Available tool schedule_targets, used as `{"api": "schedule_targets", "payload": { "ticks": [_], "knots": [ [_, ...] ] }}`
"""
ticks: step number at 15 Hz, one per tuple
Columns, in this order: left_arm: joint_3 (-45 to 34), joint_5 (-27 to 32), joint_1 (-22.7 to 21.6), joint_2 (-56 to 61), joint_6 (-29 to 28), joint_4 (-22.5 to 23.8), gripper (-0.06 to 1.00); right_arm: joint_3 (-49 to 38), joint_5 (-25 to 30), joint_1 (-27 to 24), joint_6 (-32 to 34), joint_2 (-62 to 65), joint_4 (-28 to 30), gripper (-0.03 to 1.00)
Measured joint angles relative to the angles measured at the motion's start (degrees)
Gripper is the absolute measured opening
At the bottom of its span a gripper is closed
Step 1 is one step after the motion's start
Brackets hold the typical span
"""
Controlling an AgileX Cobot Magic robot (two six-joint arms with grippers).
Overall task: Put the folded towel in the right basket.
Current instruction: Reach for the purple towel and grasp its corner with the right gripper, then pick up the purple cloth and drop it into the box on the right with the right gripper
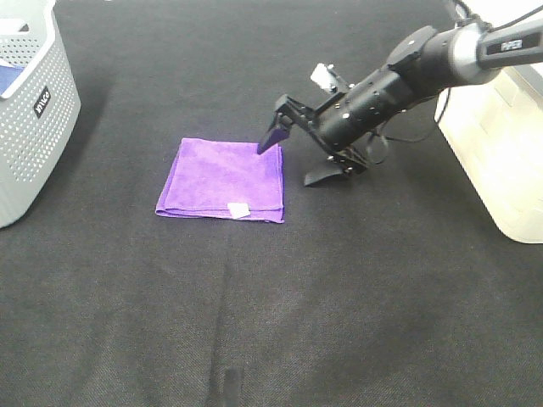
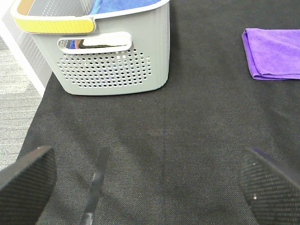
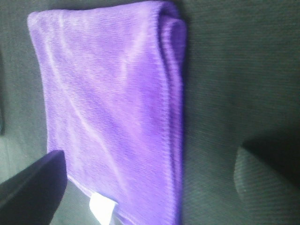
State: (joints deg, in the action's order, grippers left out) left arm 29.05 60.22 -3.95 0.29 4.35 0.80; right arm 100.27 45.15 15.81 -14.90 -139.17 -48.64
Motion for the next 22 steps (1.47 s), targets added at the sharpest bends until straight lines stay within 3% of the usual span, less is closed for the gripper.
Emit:
{"api": "schedule_targets", "payload": {
  "ticks": [5,7,8,9,10,13,16,22],
  "knots": [
    [0.0,0.0,0.0,0.0,0.0,0.1,0.99,0.6,-5.2,7.3,-1.9,-3.9,-12.8,0.78],
    [0.0,0.0,0.0,0.0,0.0,0.1,0.99,0.9,-7.4,10.0,-3.0,-4.5,-14.3,0.64],
    [0.0,0.0,0.0,0.0,0.0,0.1,0.99,1.1,-8.3,10.8,-3.4,-5.0,-14.3,0.48],
    [0.0,0.0,0.0,0.0,0.0,0.1,0.99,1.1,-8.3,10.8,-3.4,-5.0,-14.3,0.48],
    [0.0,0.0,0.0,0.0,0.0,0.1,0.99,1.1,-8.4,10.8,-3.4,-5.3,-14.3,0.35],
    [0.0,0.0,0.0,0.0,0.0,0.1,0.99,1.9,-7.7,11.3,-4.2,-5.4,-11.5,0.07],
    [0.0,0.0,0.0,0.0,0.0,0.1,0.99,6.6,-3.3,11.3,-3.4,-4.3,-2.2,0.05],
    [0.0,0.0,0.0,0.0,0.0,0.2,0.99,27.4,20.1,3.8,8.0,8.9,18.3,0.05]
  ]
}}
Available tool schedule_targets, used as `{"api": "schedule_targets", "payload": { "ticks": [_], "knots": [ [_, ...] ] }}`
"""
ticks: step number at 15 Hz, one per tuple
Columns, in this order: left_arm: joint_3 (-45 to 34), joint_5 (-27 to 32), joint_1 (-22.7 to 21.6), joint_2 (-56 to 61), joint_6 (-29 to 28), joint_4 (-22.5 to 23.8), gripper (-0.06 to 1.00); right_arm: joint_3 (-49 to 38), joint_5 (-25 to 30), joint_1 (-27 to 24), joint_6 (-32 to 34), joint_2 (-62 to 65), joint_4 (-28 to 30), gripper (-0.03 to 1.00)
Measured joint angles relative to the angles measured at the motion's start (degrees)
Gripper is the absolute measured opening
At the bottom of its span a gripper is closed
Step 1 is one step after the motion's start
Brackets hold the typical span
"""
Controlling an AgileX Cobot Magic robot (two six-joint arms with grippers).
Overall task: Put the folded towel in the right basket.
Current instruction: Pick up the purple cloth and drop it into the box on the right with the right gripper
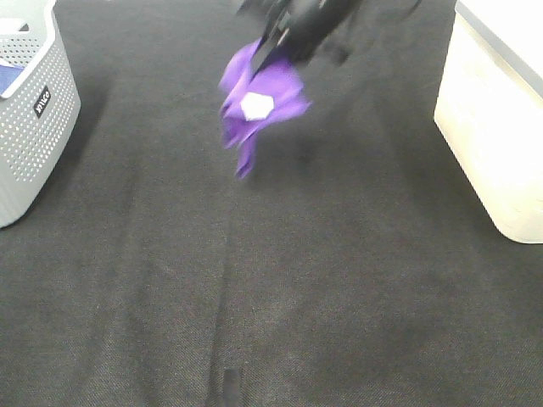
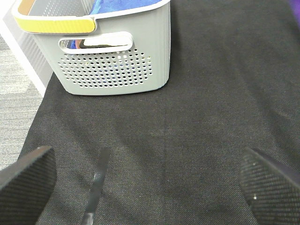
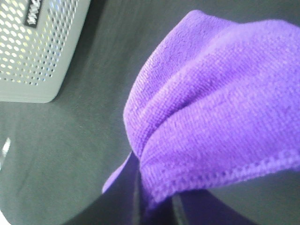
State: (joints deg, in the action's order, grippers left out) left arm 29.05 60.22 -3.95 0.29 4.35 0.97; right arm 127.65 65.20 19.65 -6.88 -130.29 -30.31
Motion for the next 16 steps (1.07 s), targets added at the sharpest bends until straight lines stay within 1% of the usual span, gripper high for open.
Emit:
{"api": "schedule_targets", "payload": {
  "ticks": [1,2,3,4,5,7,8,9,10,11,12,13,14,15,16],
  "knots": [
    [0.0,0.0,0.0,0.0,0.0,0.0,0.99,2.9,2.7,-1.6,0.2,1.7,1.8,0.05],
    [0.0,0.0,0.0,0.0,0.0,0.0,0.99,5.7,3.8,-3.3,0.3,3.1,3.1,0.05],
    [0.0,0.0,0.0,0.0,0.0,0.0,0.99,8.5,4.0,-5.7,0.7,4.8,4.6,0.05],
    [0.0,0.0,0.0,0.0,0.0,0.0,0.99,8.5,4.0,-5.7,0.7,4.8,4.6,0.05],
    [0.0,0.0,0.0,0.0,0.0,0.0,0.99,10.4,4.0,-8.5,1.5,6.7,6.4,0.05],
    [0.0,0.0,0.0,0.0,0.0,0.0,0.99,11.6,4.1,-16.0,2.9,10.5,10.4,0.05],
    [0.0,0.0,0.0,0.0,0.0,0.0,0.99,11.7,4.1,-23.6,3.2,12.4,13.7,0.05],
    [0.0,0.0,0.0,0.0,0.0,0.0,0.99,11.7,4.1,-23.6,3.2,12.4,13.7,0.05],
    [0.0,0.0,0.0,0.0,0.0,0.0,0.99,11.7,4.2,-26.8,3.2,12.7,14.3,0.05],
    [0.0,0.0,0.0,0.0,0.0,0.0,0.99,11.7,4.2,-31.1,3.2,12.5,14.6,0.05],
    [0.0,0.0,0.0,0.0,0.0,0.0,0.99,11.7,4.2,-32.0,3.2,12.5,14.7,0.05],
    [0.0,0.0,0.0,0.0,0.0,0.0,0.99,11.7,4.4,-34.5,3.2,12.0,15.6,0.05],
    [0.0,0.0,0.0,0.0,0.0,0.0,0.99,11.7,4.6,-35.5,3.2,11.3,17.3,0.05],
    [0.0,0.0,0.0,0.0,0.0,0.0,0.99,11.7,4.7,-35.8,3.2,10.4,19.8,0.05],
    [0.0,0.0,0.0,0.0,0.0,0.0,0.99,11.7,4.7,-35.9,3.2,10.0,20.9,0.05]
  ]
}}
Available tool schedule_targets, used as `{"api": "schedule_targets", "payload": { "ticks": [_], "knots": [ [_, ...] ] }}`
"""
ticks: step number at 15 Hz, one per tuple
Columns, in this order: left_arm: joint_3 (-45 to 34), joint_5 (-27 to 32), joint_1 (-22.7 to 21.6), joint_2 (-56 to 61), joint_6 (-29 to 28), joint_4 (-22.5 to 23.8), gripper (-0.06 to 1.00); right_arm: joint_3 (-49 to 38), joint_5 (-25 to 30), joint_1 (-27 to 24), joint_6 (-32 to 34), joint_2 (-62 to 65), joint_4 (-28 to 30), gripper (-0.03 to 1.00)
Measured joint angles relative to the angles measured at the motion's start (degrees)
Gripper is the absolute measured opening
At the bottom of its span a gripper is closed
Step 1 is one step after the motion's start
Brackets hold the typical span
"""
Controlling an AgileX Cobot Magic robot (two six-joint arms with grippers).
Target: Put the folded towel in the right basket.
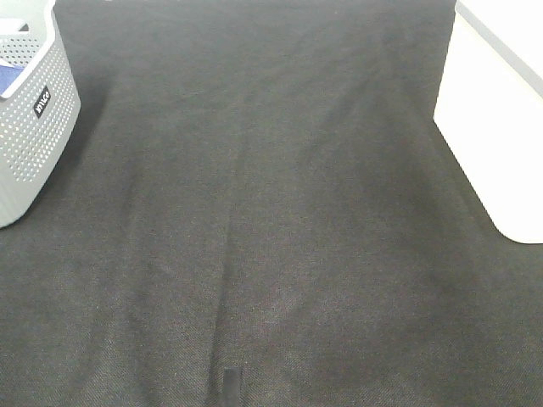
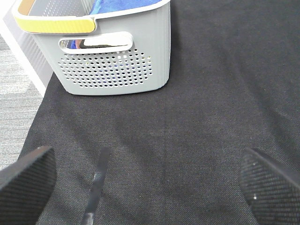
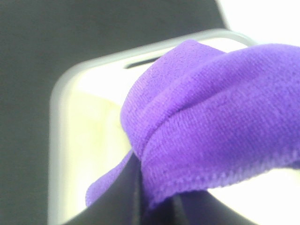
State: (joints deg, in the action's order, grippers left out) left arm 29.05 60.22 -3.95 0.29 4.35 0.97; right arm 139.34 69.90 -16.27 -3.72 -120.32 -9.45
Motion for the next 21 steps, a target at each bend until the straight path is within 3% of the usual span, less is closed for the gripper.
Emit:
{"api": "schedule_targets", "payload": {
  "ticks": [1,2,5,9,15,19,20,21],
  "knots": [
    [0.0,0.0,0.0,0.0,0.0,0.0,0.99,0.0,0.1,0.0,0.5,-1.5,1.7,0.1],
    [0.0,0.0,0.0,0.0,0.0,0.0,0.99,0.0,0.1,0.0,0.9,-2.3,1.7,0.24],
    [0.0,0.0,0.0,0.0,0.0,0.0,0.99,-1.4,0.1,0.1,1.5,-2.6,2.1,0.93],
    [0.0,0.0,0.0,0.0,0.0,0.0,0.99,-1.7,0.1,1.4,-5.0,-1.8,-0.9,0.98],
    [0.0,0.0,0.0,0.0,0.0,0.0,0.99,-5.4,-0.1,15.0,-4.6,7.1,-0.2,0.98],
    [0.0,0.0,0.0,0.0,0.0,0.0,0.99,-34.6,-0.6,16.2,-3.3,27.8,1.5,0.98],
    [0.0,0.0,0.0,0.0,0.0,0.0,0.99,-45.3,-3.4,16.2,-3.3,35.2,2.3,0.98],
    [0.0,0.0,0.0,0.0,0.0,0.0,0.99,-59.6,-10.7,16.2,-3.2,47.4,2.6,0.98]
  ]
}}
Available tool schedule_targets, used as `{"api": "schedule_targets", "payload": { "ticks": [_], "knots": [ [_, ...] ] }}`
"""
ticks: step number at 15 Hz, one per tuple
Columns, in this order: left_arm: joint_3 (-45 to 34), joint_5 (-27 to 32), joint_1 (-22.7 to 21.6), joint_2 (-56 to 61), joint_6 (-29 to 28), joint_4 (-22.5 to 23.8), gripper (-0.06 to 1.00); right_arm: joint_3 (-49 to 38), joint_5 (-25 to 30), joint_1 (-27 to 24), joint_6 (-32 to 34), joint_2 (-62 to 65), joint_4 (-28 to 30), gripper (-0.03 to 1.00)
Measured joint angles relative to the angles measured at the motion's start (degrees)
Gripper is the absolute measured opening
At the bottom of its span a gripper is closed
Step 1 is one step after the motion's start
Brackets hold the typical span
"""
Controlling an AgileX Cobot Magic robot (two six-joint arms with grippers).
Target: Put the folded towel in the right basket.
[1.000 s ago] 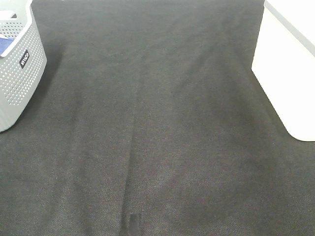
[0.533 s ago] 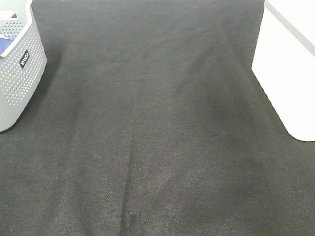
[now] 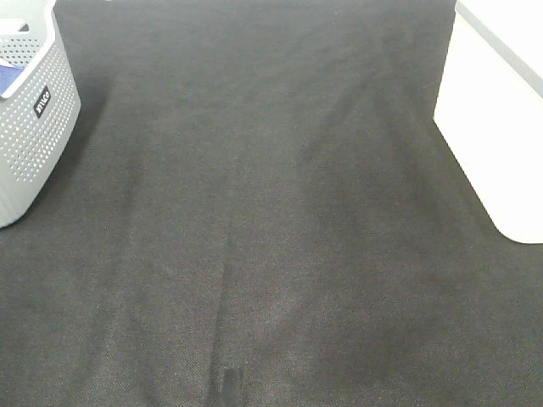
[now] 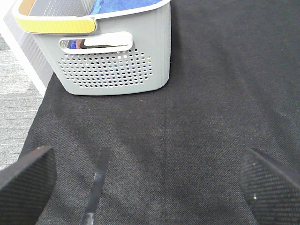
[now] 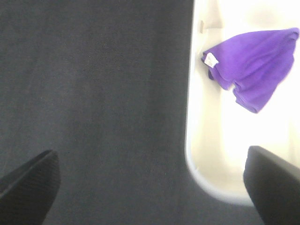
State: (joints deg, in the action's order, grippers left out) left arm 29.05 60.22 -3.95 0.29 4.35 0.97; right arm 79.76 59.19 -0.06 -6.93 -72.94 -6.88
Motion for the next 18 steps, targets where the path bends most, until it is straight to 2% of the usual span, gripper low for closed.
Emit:
{"api": "schedule_targets", "payload": {
  "ticks": [2,4,7,10,13,18],
  "knots": [
    [0.0,0.0,0.0,0.0,0.0,0.0,0.99,-16.6,-5.8,0.0,0.1,16.1,0.0,0.98],
    [0.0,0.0,0.0,0.0,0.0,0.0,0.99,-29.1,-6.4,0.0,0.1,29.1,-0.1,0.98],
    [0.0,0.0,0.0,0.0,0.0,0.0,0.99,-41.3,-5.6,0.0,-1.4,47.0,-0.1,0.98],
    [0.0,0.0,0.0,0.0,0.0,0.0,0.99,-47.0,-5.2,0.0,-1.4,57.5,-0.2,0.98],
    [0.0,0.0,0.0,0.0,0.0,0.0,0.99,-48.1,-3.8,0.0,-1.4,66.3,-0.3,0.98],
    [0.0,0.0,0.0,0.0,0.0,0.0,0.99,-50.3,1.0,0.0,-2.9,73.2,0.7,0.98]
  ]
}}
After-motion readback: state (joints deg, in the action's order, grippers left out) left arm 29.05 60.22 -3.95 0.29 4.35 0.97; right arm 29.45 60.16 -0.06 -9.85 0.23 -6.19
